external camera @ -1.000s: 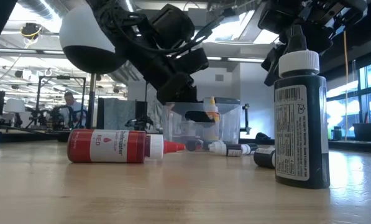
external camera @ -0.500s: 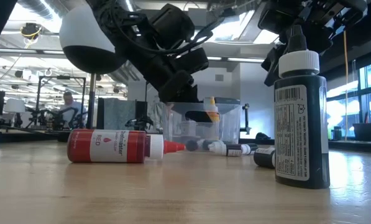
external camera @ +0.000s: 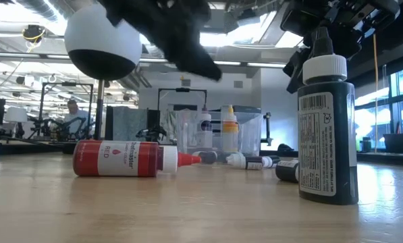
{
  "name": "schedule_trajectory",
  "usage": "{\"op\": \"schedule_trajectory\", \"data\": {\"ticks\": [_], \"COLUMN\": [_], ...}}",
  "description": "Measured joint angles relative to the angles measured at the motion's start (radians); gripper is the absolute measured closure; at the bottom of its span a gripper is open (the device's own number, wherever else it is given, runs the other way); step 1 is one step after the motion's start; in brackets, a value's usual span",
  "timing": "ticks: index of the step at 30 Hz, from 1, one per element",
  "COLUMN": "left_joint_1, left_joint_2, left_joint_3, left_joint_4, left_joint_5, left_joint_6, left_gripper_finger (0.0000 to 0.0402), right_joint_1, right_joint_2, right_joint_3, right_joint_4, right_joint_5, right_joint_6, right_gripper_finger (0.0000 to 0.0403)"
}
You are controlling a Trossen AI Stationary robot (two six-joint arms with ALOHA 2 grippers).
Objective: Pick & Place food coloring
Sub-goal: Put the large blue food coloring bottle in the transparent bin
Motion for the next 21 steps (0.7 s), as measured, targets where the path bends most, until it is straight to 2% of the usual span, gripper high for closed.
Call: {"op": "schedule_trajectory", "data": {"ticks": [6,11,21], "left_joint_1": [-0.045,-0.102,-0.180], "left_joint_2": [-0.130,-0.160,-0.089], "left_joint_3": [0.000,-0.001,-0.001], "left_joint_4": [-0.236,-0.393,-0.445], "left_joint_5": [0.025,0.013,-0.122], "left_joint_6": [-0.159,-0.370,-0.744], "left_gripper_finger": [0.0244,0.0244,0.0223], "right_joint_1": [0.000,0.000,0.000], "right_joint_2": [0.000,0.000,0.000], "right_joint_3": [0.000,0.000,0.000], "right_joint_4": [0.003,0.020,0.032], "right_joint_5": [0.001,0.023,0.025], "right_joint_6": [-0.049,-0.085,-0.129], "right_gripper_finger": [0.0260,0.0260,0.0260]}}
